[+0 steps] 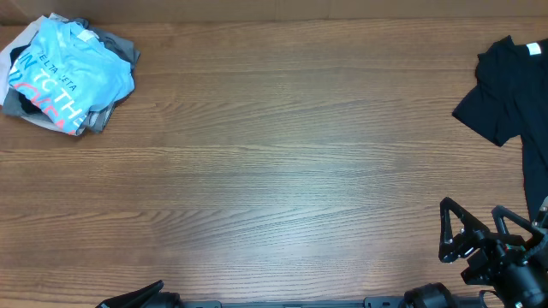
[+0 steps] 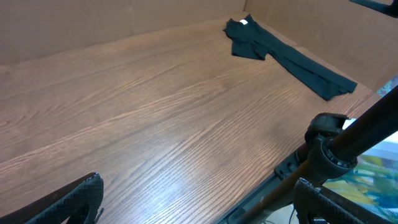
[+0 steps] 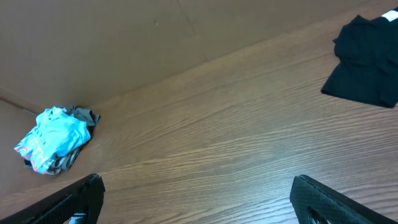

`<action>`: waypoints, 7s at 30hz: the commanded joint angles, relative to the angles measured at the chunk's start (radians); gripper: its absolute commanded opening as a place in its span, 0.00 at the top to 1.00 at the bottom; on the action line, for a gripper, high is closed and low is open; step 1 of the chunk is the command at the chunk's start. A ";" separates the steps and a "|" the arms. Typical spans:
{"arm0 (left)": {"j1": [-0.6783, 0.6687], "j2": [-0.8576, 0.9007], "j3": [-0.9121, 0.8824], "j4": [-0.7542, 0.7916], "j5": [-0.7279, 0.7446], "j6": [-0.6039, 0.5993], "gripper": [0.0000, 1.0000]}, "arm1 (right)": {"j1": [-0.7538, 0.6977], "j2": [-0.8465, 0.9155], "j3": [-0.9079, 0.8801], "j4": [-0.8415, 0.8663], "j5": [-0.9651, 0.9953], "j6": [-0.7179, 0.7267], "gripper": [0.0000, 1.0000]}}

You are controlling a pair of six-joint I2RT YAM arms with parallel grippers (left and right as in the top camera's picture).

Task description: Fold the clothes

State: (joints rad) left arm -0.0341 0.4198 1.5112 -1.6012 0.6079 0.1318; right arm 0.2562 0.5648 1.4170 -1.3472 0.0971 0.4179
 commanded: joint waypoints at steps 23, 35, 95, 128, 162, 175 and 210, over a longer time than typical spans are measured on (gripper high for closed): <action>-0.005 0.015 -0.006 0.003 -0.010 0.018 0.00 | -0.076 -0.082 -0.296 0.187 0.006 -0.138 0.00; -0.005 0.015 -0.006 0.001 -0.010 0.018 0.00 | -0.146 -0.340 -1.043 0.922 -0.130 -0.161 0.00; -0.005 0.015 -0.006 0.001 -0.010 0.018 0.00 | -0.332 -0.562 -1.409 1.268 -0.151 -0.164 0.00; -0.006 -0.119 -0.304 0.329 -0.193 -0.178 0.00 | -0.332 -0.562 -1.409 1.268 -0.151 -0.164 0.00; -0.006 -0.417 -1.456 1.554 -0.666 -0.385 0.00 | -0.332 -0.562 -1.409 1.268 -0.151 -0.164 0.00; -0.001 -0.417 -1.507 1.630 -0.565 -0.159 0.00 | -0.332 -0.562 -1.409 1.268 -0.151 -0.164 0.00; 0.048 -0.416 -1.506 1.527 -0.565 -0.154 0.00 | -0.332 -0.562 -1.409 1.268 -0.151 -0.164 0.00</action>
State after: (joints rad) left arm 0.0086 0.0132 0.0086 -0.0746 0.0334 -0.0475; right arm -0.0715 0.0139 0.0185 -0.0830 -0.0628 0.2607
